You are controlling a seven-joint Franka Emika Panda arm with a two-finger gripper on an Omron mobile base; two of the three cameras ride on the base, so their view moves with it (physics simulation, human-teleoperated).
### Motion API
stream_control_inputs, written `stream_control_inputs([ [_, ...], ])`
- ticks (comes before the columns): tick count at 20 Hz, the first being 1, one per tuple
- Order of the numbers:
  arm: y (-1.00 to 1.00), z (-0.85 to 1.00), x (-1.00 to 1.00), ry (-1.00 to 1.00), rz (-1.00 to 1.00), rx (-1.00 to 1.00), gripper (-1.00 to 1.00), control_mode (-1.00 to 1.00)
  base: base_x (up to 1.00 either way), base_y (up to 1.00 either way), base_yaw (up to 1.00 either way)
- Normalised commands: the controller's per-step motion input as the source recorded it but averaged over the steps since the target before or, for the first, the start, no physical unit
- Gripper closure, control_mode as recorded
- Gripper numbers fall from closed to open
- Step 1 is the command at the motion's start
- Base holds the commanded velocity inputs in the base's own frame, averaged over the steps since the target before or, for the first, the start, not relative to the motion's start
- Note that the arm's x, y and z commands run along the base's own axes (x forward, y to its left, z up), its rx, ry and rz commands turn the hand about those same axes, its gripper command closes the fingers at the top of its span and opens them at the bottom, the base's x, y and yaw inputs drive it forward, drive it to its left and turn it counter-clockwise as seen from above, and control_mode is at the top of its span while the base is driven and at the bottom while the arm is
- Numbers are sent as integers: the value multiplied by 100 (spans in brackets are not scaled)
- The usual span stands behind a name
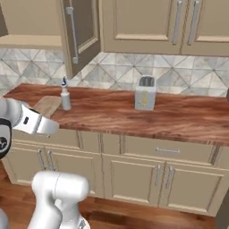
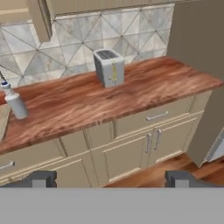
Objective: Grab the spray bottle from the cabinet, then place it next to the cutting board for sanitizing. Then grab the dish brush from the countertop next to the sink and place it next to the cutting board.
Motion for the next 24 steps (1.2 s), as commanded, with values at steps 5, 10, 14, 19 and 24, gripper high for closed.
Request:
stream_control_inputs([
  [5,0,0,0,0,0,0,-100,100,4,-23,-91],
  [10,0,0,0,0,0,0,-100,100,0,0,-100],
  [14,0,0,0,0,0,0,-100,100,0,0,-100],
  [19,0,0,0,0,0,0,-100,100,5,0,-95],
  [24,0,0,0,0,0,0,-100,100,51,-3,-76],
])
